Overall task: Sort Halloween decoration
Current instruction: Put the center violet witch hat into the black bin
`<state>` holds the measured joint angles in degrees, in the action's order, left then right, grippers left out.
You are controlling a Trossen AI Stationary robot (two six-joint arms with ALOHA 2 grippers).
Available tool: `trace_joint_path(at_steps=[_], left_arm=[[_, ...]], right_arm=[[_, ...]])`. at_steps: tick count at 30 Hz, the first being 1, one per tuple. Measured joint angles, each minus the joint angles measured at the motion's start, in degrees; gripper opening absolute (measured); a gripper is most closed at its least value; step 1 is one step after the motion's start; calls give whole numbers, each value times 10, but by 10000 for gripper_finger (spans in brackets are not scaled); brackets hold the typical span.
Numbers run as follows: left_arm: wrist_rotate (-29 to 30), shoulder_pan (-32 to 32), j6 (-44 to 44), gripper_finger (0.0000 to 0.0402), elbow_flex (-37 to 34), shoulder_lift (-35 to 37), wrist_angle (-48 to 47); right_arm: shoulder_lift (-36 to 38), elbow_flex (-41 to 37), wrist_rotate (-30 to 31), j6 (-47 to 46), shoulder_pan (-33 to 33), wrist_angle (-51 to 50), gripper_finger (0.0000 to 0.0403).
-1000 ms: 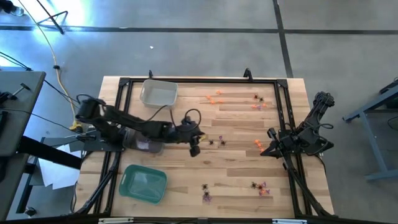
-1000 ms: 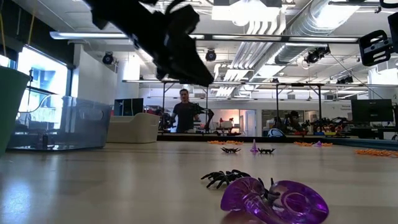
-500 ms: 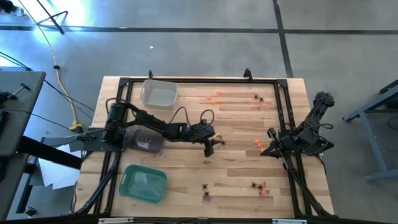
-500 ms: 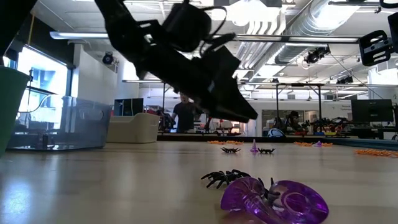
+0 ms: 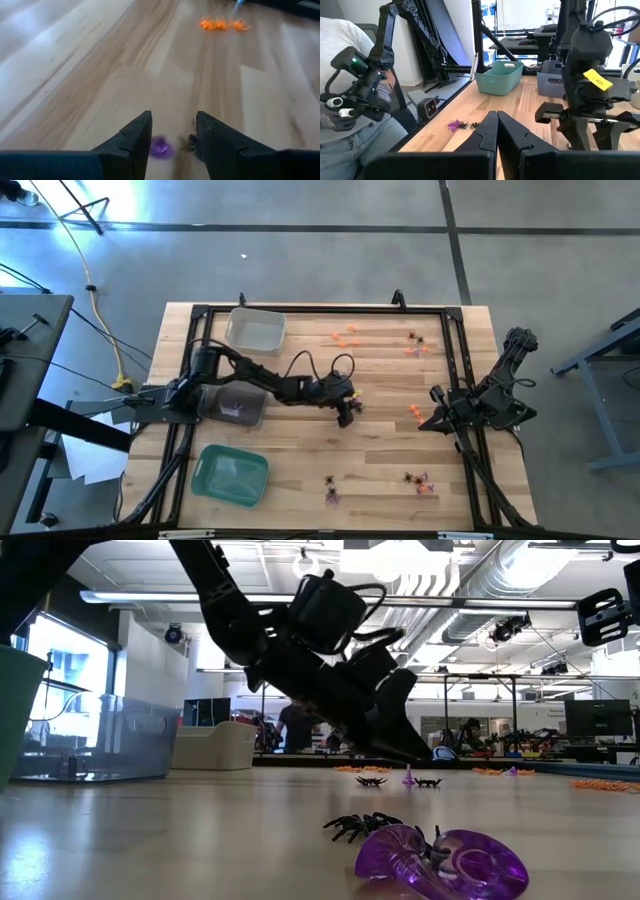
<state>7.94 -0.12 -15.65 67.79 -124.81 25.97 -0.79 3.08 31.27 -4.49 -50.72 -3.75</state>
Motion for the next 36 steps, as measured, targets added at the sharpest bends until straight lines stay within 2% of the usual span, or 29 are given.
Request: trace_joint_path(at_steps=[7, 16, 36], left_arm=[[0, 13, -42, 141, 0, 0, -51], [1, 16, -42, 124, 1, 0, -64], [2, 16, -27, 3, 0, 0, -63]], right_arm=[[0, 0, 0, 0, 0, 0, 0], [0, 0, 0, 0, 0, 0, 0], [0, 0, 0, 0, 0, 0, 0]])
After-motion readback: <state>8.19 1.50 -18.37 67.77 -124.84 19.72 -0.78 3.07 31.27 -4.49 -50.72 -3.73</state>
